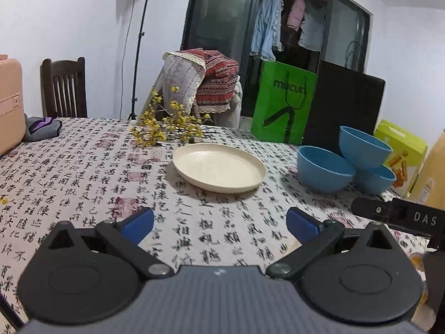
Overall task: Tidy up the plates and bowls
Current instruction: 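Withdraw both open grippers and turn toward the last cream plate, then move both open grippers down to the cream plate rim near the yellow flowers, then close both grippers on the cream plate rim, then lift the gripped cream plate and turn toward the blue bowls with both grippers, then carry the held cream plate toward the stacked cream plates with both grippers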
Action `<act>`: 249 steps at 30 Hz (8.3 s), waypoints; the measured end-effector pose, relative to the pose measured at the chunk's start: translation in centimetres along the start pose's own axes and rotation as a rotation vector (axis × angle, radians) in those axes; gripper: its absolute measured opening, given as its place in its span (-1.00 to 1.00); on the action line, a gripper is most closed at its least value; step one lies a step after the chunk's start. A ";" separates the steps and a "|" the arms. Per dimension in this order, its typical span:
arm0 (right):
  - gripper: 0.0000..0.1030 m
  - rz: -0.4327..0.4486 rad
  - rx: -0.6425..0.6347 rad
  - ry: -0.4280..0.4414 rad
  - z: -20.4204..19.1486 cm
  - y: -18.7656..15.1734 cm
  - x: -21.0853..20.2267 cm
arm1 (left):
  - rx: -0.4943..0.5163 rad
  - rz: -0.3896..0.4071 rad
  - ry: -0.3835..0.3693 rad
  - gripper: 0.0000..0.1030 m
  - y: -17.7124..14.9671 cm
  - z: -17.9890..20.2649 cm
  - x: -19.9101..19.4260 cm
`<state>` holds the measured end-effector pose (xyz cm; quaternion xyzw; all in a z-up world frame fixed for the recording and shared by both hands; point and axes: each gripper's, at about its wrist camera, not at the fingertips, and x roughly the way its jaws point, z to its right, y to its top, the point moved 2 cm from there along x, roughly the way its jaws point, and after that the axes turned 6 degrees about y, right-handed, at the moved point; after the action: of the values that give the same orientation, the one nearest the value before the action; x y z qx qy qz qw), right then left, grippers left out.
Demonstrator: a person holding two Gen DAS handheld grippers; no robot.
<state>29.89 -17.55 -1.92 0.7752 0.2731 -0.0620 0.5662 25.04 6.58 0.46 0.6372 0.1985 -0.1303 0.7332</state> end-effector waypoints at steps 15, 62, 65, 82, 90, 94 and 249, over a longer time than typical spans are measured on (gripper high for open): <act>1.00 -0.151 0.041 0.040 -1.8 4.7 7.4 | -0.061 -0.059 0.016 1.00 4.8 -2.4 5.3; 0.20 -0.395 -0.029 -0.082 -3.7 8.4 28.4 | -0.239 -0.190 0.144 0.99 6.5 -6.7 24.9; 0.10 -0.397 -0.050 -0.091 -3.7 8.2 29.2 | -0.251 -0.189 0.143 0.93 6.3 -7.0 25.2; -0.33 -0.361 -0.105 -0.122 -2.6 7.6 30.8 | -0.198 -0.196 0.073 0.02 5.8 -6.0 25.6; -0.51 -0.356 -0.090 -0.100 -1.9 7.3 31.2 | -0.186 -0.213 0.053 -0.25 5.7 -5.8 25.9; -0.52 -0.353 -0.102 -0.099 -2.0 7.2 31.2 | -0.187 -0.218 0.051 -0.26 5.7 -5.9 25.9; -0.68 0.030 -0.263 0.053 -5.4 1.8 0.2 | 0.054 0.122 0.075 -0.52 2.5 -0.7 -2.2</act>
<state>29.82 -12.96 1.42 0.6997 0.2819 0.0033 0.6565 24.14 7.50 3.63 0.6723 0.1828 -0.0666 0.7143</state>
